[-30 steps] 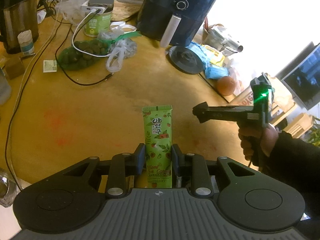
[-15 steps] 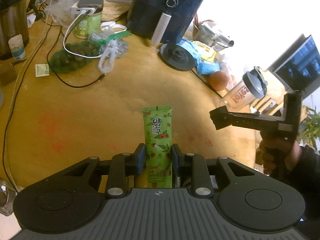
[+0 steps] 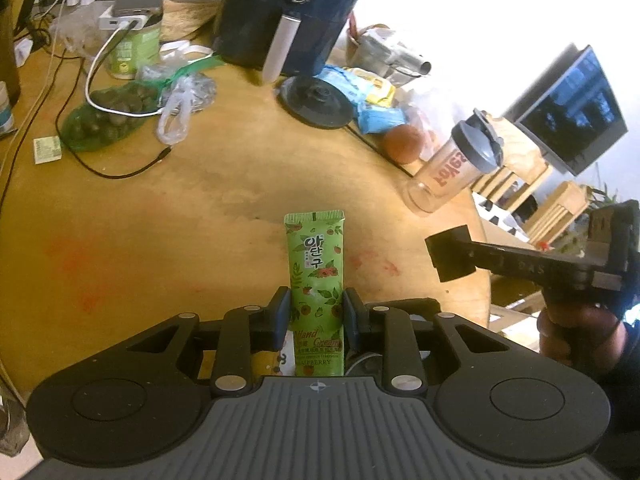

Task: Organize objects
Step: 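Carry the green tube and black cylinder to the box with both tools, then lower the tube and cylinder into the box and open both tools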

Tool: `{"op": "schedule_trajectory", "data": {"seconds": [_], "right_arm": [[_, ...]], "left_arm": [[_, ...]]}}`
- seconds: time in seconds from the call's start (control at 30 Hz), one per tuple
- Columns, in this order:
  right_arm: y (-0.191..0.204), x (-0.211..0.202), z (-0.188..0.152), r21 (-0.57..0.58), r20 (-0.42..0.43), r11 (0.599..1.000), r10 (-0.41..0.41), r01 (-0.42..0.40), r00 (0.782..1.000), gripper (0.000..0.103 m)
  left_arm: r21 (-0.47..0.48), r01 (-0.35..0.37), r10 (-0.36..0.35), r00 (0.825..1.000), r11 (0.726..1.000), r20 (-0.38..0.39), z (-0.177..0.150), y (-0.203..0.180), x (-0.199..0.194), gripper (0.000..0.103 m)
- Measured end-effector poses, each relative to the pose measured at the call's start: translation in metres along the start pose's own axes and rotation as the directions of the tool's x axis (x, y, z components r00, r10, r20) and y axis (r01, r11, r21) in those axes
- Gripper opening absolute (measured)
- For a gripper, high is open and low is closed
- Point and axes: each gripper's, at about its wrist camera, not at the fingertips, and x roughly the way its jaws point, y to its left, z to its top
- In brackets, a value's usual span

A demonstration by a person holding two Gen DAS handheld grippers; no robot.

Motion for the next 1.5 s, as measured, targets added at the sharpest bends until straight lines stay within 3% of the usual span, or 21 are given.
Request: {"op": "schedule_trajectory", "data": {"seconds": [0.5,0.77,0.83,1.2,1.27,1.3,1.33,1.5], "right_arm": [[0.013,-0.029,-0.037,0.07,0.013,0.997,-0.042,0.041,0.999,0.043],[0.017,-0.037,-0.042,0.065,0.006,0.996,-0.056,0.056,0.998,0.043],[0.018,-0.036,-0.041,0.057,0.004,0.997,-0.054,0.053,0.999,0.043],[0.033,-0.022,-0.022,-0.039,-0.018,0.999,0.019,-0.019,1.0,0.043],[0.035,-0.023,-0.02,-0.055,-0.023,0.998,0.035,-0.037,0.999,0.043],[0.035,-0.023,-0.021,-0.063,-0.027,0.997,0.045,-0.046,0.999,0.043],[0.035,-0.023,-0.022,-0.07,-0.034,0.996,0.052,-0.054,0.998,0.043],[0.031,-0.023,-0.035,-0.092,-0.081,0.992,0.078,-0.086,0.994,0.043]], "left_arm": [[0.022,0.09,-0.088,0.993,0.996,-0.08,-0.021,-0.001,0.016,0.028],[0.017,0.149,-0.148,0.987,0.989,-0.07,-0.026,-0.006,0.017,0.032],[0.015,0.133,-0.132,0.99,0.991,-0.058,-0.026,-0.006,0.015,0.051],[-0.048,0.003,-0.002,1.0,0.999,0.018,-0.02,-0.002,0.003,0.056],[-0.057,-0.032,0.034,0.999,0.998,0.027,-0.02,-0.004,0.003,0.06],[-0.06,-0.05,0.052,0.998,0.997,0.027,-0.02,-0.006,0.004,0.069],[-0.065,-0.074,0.076,0.997,0.995,0.029,-0.021,-0.008,0.005,0.071],[-0.056,-0.153,0.153,0.988,0.987,0.007,-0.026,-0.017,0.01,0.074]]}}
